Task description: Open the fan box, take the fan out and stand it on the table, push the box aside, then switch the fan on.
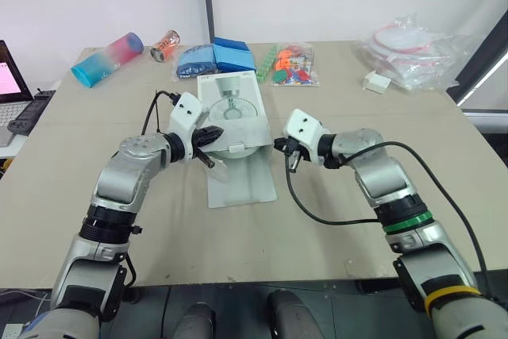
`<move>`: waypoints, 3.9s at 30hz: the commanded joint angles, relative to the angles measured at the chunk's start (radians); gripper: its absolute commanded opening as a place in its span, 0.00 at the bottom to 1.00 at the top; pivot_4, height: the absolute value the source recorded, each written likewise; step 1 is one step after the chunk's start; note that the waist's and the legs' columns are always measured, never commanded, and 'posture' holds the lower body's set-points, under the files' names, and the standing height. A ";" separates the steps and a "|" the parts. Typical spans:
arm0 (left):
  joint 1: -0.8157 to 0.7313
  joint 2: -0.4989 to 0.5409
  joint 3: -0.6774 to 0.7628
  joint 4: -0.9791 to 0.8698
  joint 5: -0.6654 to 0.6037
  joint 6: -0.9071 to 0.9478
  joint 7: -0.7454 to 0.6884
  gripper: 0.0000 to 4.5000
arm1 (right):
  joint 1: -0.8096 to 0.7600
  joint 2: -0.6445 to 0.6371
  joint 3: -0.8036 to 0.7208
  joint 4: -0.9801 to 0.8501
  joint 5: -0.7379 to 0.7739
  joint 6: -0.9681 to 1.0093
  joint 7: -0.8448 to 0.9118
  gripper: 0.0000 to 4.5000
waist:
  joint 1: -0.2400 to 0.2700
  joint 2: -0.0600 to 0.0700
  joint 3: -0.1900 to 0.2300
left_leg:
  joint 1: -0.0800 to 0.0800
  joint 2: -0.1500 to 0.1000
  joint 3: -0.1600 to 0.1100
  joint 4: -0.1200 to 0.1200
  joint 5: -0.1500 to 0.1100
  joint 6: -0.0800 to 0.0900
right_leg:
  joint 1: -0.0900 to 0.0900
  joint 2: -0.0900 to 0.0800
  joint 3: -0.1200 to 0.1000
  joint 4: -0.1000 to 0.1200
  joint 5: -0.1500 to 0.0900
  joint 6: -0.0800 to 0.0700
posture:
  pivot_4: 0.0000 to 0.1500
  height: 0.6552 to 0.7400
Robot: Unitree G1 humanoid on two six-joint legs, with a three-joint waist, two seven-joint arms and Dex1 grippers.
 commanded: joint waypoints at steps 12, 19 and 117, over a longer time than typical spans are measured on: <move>0.034 0.036 0.003 -0.018 0.013 -0.008 -0.004 0.00 | -0.008 0.019 -0.014 -0.046 0.008 -0.014 -0.006 0.01 | 0.000 0.000 0.000 | 0.000 0.000 0.000 0.000 0.000 0.000 | 0.000 0.000 -0.001 0.000 0.000 0.000 | 1.00 1.00; 0.041 0.030 0.000 -0.021 0.012 -0.006 0.002 0.00 | -0.012 0.019 -0.038 0.004 0.020 -0.049 -0.026 0.01 | 0.000 0.000 0.000 | 0.000 0.000 0.000 0.000 0.000 0.000 | 0.000 0.000 -0.001 0.000 0.000 0.000 | 1.00 1.00; 0.383 -0.146 -0.007 -0.676 -0.022 0.391 0.520 0.00 | -0.144 0.155 -0.045 0.288 0.082 -0.264 0.064 0.01 | -0.020 0.000 0.000 | 0.001 -0.002 0.000 -0.001 0.000 0.000 | 0.000 -0.005 -0.006 0.001 0.000 0.000 | 1.00 1.00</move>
